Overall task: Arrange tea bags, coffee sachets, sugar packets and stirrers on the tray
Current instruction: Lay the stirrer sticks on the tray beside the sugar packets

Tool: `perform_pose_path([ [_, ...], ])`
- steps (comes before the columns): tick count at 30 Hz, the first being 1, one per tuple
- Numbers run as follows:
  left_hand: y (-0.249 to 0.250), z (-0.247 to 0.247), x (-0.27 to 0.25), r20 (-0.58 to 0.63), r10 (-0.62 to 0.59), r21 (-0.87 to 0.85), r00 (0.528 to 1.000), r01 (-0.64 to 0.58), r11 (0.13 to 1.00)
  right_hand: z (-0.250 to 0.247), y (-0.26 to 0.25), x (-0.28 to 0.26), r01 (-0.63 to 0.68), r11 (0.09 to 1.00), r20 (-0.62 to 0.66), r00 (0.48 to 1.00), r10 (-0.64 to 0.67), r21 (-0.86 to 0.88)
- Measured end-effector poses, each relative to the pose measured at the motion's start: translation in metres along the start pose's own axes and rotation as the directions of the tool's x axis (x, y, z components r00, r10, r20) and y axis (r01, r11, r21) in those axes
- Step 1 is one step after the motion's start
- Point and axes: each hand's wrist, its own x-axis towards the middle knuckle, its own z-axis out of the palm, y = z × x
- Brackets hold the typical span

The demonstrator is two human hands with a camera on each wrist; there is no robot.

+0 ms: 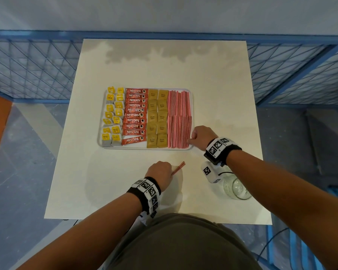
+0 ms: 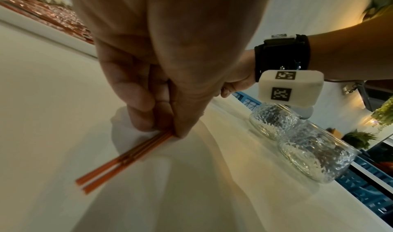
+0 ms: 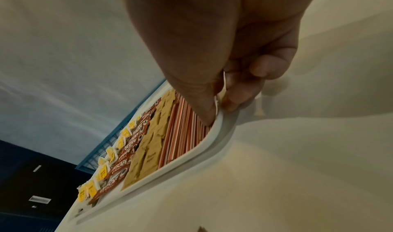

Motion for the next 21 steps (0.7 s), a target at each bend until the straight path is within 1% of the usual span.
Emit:
perform_pose_path([
  [5, 0.004, -0.003, -0.001, 0.019, -0.012, 0.012, 1.000, 0.012, 1.000, 0.003, -0.002, 0.000, -0.041, 0.998, -0.036, 0.998, 0.043, 0.046],
  [9, 0.007, -0.009, -0.003, 0.033, 0.000, 0.065, 0.999, -0.002, 0.998, 0.002, -0.006, -0.001, -0.032, 0.999, -0.021, 0.999, 0.033, 0.010],
  [14, 0.010, -0.011, -0.004, 0.035, 0.006, 0.085, 0.999, -0.009, 0.996, -0.001, -0.007, -0.007, -0.018, 1.000, -0.004, 1.000, 0.018, 0.004],
  [21, 0.005, -0.008, -0.005, 0.022, -0.003, 0.134, 1.000, 0.000, 0.991, -0.002, -0.011, -0.020, -0.042, 0.995, -0.055, 0.997, 0.047, 0.093],
])
